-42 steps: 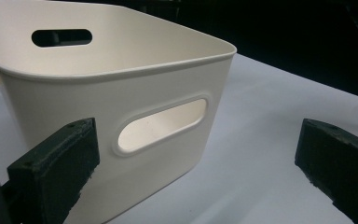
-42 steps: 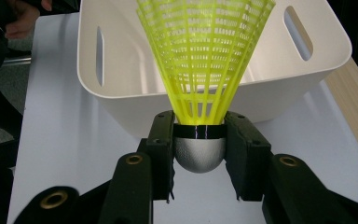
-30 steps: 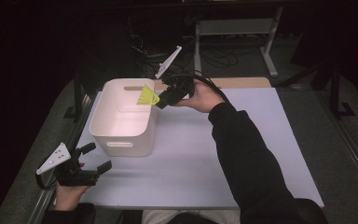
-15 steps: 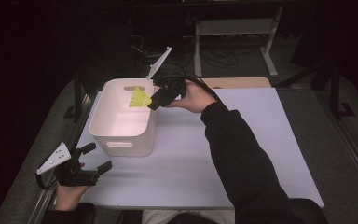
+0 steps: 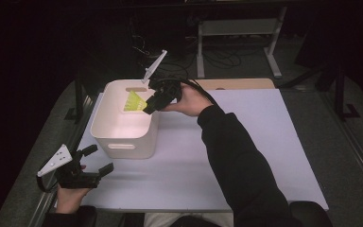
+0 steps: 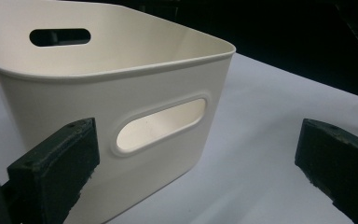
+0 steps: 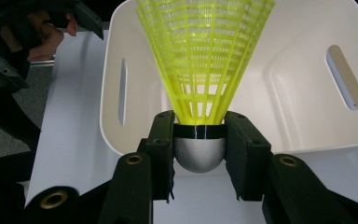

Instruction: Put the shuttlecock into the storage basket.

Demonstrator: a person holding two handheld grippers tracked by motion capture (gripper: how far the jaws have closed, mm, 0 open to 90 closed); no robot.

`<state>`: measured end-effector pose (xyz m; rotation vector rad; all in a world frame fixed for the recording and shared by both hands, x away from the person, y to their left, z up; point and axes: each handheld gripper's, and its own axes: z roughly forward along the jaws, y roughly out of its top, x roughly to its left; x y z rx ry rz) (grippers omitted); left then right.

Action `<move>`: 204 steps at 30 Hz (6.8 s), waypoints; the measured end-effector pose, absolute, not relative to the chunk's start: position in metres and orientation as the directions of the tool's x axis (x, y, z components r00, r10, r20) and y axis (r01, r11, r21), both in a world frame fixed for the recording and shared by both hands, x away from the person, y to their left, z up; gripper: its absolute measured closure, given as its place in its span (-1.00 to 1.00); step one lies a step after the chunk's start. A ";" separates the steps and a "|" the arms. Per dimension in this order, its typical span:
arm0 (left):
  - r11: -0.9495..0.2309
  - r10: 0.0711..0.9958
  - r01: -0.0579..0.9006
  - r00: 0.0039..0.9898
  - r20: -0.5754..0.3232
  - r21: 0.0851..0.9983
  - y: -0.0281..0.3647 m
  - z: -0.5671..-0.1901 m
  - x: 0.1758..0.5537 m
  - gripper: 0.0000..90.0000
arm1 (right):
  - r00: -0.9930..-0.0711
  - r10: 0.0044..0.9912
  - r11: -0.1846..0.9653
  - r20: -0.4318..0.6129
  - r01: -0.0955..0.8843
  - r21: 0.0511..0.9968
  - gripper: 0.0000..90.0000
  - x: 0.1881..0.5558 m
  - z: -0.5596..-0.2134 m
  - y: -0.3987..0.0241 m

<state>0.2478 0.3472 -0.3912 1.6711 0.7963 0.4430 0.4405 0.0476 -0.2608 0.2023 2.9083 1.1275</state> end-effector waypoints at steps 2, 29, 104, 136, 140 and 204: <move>-0.094 0.707 0.267 0.696 -0.124 0.959 0.347 -0.391 0.248 -1.00 | -0.992 0.124 0.733 0.035 0.115 0.671 0.40 0.440 -0.261 0.050; -0.093 0.707 0.267 0.696 -0.125 0.959 0.347 -0.391 0.248 -1.00 | -0.997 0.058 0.752 0.054 0.080 0.654 0.40 0.429 -0.276 0.078; -0.091 0.705 0.267 0.697 -0.127 0.959 0.347 -0.391 0.248 -1.00 | -0.971 0.234 0.689 0.050 0.202 0.696 -1.00 0.428 -0.280 0.049; -0.102 0.706 0.279 0.696 -0.129 0.955 0.346 -0.392 0.248 -1.00 | -0.967 0.256 0.662 0.015 0.187 0.726 -1.00 0.408 -0.290 0.010; -0.102 0.706 0.281 0.696 -0.129 0.954 0.346 -0.392 0.248 -1.00 | -0.965 0.262 0.657 0.019 0.193 0.729 -1.00 0.405 -0.296 0.004; -0.100 0.717 0.287 0.685 -0.131 0.953 0.346 -0.393 0.249 -1.00 | -0.904 0.419 0.528 0.079 0.314 0.789 -1.00 0.389 -0.341 -0.113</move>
